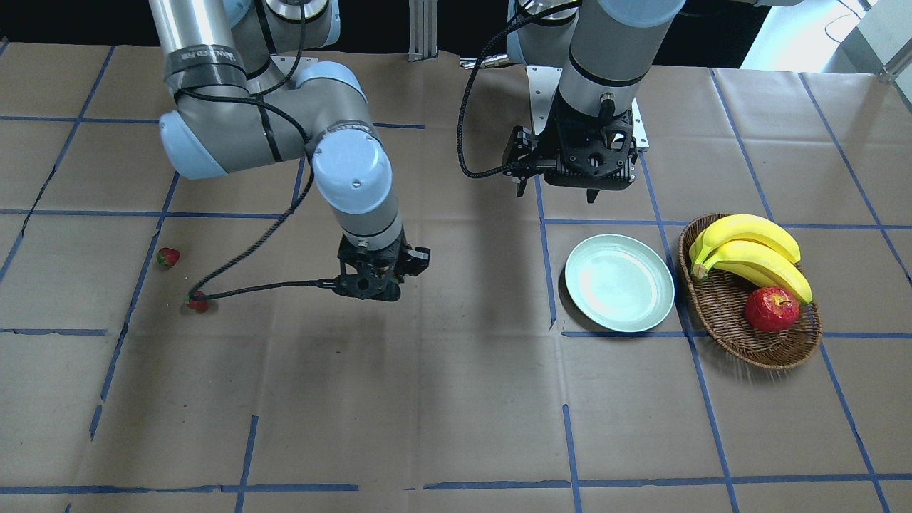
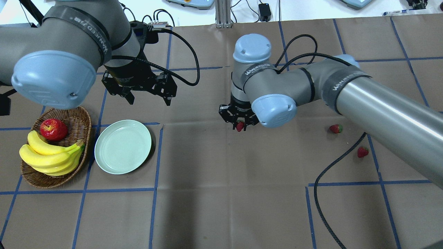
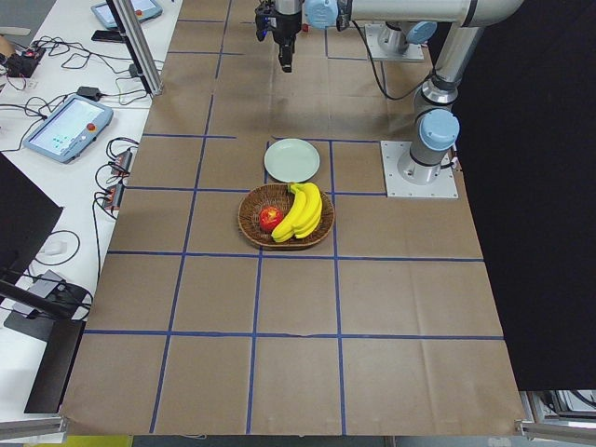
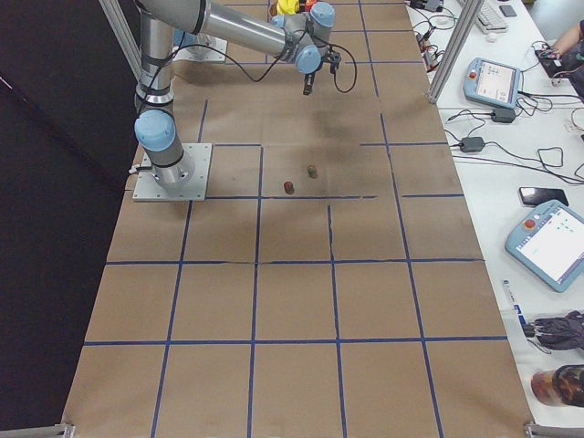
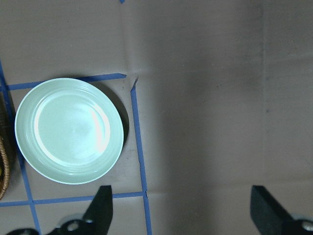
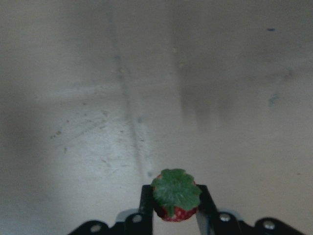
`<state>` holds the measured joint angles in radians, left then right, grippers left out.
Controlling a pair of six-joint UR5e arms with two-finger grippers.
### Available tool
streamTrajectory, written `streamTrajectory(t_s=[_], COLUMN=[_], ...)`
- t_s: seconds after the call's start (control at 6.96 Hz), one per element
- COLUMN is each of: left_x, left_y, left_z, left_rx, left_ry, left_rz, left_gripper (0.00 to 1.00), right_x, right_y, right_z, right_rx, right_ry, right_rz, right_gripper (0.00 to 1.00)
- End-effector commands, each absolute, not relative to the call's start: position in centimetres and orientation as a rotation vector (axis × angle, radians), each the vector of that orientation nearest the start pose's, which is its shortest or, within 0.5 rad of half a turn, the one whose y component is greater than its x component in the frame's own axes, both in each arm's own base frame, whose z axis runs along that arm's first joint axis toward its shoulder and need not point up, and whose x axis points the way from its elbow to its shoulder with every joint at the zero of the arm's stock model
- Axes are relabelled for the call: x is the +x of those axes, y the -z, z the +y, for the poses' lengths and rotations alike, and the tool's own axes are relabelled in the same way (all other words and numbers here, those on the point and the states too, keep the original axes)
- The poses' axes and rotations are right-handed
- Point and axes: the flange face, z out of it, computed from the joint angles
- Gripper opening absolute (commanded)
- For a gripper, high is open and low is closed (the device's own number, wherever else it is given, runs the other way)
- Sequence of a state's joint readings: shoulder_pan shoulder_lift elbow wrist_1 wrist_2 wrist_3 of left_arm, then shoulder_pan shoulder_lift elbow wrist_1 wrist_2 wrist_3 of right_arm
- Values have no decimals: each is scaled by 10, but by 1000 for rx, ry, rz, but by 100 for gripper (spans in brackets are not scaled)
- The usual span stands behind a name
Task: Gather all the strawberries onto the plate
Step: 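Carry the strawberry toward the table center and release it with the right gripper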
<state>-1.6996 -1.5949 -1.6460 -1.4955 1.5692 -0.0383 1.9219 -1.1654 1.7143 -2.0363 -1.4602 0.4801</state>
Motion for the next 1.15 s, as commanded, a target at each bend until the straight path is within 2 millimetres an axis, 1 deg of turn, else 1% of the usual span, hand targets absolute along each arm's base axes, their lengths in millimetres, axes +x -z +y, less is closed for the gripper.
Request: streamTrajectory(t_s=[0.0,0.14,0.29,0.43,0.57,0.72,0.86,1.01], left_x=[-196,-196,-197,-197,-196,-196,-195,-196], left_y=[-446,-446,-446,-446,-439,-432,-426,-419], left_z=[-477,-477,-477,-476,-473,-468,-471,-475], left_rx=[142,144,144,145,142,142,135,120], left_ry=[-41,-41,-41,-41,-68,-87,-103,-124], left_rz=[3137,3137,3139,3140,3140,3137,3135,3141], left_gripper=[100,100,100,100,100,100,100,100], right_x=[370,370,370,368,358,352,320,265], right_y=[-193,-189,-187,-192,-205,-235,-271,-306], right_z=[-515,-513,-514,-517,-524,-525,-528,-531], right_rx=[191,196,197,201,227,229,248,195], right_ry=[-193,-201,-205,-201,-176,-109,-109,-136], right_rz=[3061,3063,3066,3066,3059,3044,3041,3051], right_gripper=[5,5,44,99,100,100,100,100])
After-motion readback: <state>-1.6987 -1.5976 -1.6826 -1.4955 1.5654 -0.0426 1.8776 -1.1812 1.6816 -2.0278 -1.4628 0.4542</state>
